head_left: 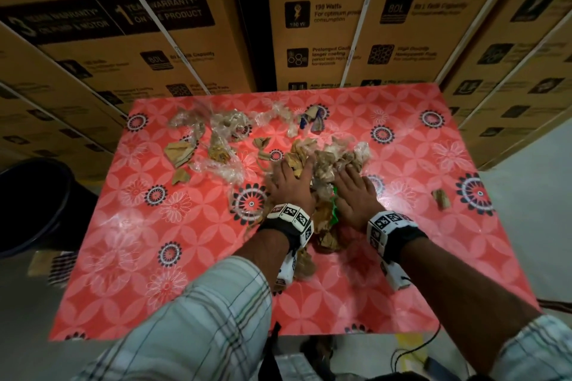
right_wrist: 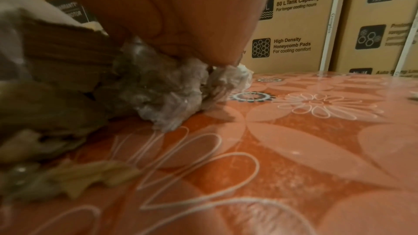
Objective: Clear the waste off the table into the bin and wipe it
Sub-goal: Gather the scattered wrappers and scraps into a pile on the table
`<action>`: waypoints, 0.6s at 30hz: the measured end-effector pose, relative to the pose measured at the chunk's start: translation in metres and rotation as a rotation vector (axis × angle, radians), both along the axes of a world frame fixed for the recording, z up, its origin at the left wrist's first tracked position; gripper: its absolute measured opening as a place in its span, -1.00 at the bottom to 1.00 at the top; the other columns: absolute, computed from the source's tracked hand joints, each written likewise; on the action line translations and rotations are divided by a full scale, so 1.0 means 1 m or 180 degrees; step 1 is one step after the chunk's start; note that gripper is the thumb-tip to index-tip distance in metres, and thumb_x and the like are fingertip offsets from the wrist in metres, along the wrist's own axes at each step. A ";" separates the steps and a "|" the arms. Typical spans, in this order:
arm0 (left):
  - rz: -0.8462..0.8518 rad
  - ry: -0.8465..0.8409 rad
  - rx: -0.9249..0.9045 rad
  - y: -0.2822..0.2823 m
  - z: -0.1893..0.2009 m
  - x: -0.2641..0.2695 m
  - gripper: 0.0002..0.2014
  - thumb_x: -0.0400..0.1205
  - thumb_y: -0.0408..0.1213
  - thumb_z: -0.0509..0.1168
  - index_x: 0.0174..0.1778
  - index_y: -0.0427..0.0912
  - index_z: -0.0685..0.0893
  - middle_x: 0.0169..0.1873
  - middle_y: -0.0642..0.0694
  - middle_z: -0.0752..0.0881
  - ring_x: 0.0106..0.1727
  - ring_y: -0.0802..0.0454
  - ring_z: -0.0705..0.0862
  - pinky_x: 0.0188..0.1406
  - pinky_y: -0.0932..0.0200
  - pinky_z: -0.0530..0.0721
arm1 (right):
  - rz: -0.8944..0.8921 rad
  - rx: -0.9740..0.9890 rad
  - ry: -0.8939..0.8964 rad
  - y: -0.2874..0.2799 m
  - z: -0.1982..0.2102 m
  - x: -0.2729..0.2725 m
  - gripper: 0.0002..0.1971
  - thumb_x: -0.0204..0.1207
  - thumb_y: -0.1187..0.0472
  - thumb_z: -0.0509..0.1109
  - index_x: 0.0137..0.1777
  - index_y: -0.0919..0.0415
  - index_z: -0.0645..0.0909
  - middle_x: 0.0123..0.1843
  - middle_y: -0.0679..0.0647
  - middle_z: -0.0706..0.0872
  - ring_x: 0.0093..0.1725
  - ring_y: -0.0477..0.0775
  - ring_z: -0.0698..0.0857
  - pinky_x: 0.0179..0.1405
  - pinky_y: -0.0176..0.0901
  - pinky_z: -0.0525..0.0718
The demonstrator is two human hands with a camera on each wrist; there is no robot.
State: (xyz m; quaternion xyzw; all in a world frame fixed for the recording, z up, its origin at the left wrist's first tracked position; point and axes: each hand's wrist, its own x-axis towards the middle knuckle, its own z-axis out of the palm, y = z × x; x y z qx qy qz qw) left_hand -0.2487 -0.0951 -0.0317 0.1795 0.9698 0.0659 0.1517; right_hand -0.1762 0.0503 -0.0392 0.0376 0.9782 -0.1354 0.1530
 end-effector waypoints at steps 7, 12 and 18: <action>-0.0219 -0.0027 0.0048 -0.016 0.013 0.002 -0.07 0.59 0.12 0.27 0.68 0.20 -0.28 0.64 -0.44 0.03 0.63 -0.43 0.07 0.56 -0.35 0.09 | -0.0009 0.0112 0.0901 -0.013 0.013 0.020 -0.39 0.25 0.19 0.47 0.38 0.20 0.55 0.41 0.33 0.55 0.42 0.46 0.48 0.17 0.40 0.49; -0.0206 -0.0434 0.0793 -0.032 0.026 0.001 -0.06 0.60 0.09 0.32 0.69 0.10 -0.22 0.66 -0.35 -0.32 0.55 -0.53 0.31 0.50 -0.45 0.32 | 0.0066 -0.0332 0.1184 -0.007 0.029 0.025 -0.28 0.29 0.23 0.45 0.51 0.22 0.41 0.39 0.34 0.56 0.29 0.44 0.56 0.14 0.34 0.61; -0.0302 0.0141 0.0929 -0.041 0.040 0.007 -0.40 0.65 -0.13 0.22 0.64 0.04 0.25 0.69 -0.24 0.04 0.68 -0.31 0.06 0.60 -0.39 0.14 | -0.0101 -0.0295 0.1251 -0.001 0.035 0.034 -0.35 0.35 0.03 0.12 0.47 0.24 0.42 0.48 0.25 0.49 0.43 0.32 0.48 0.29 0.30 0.51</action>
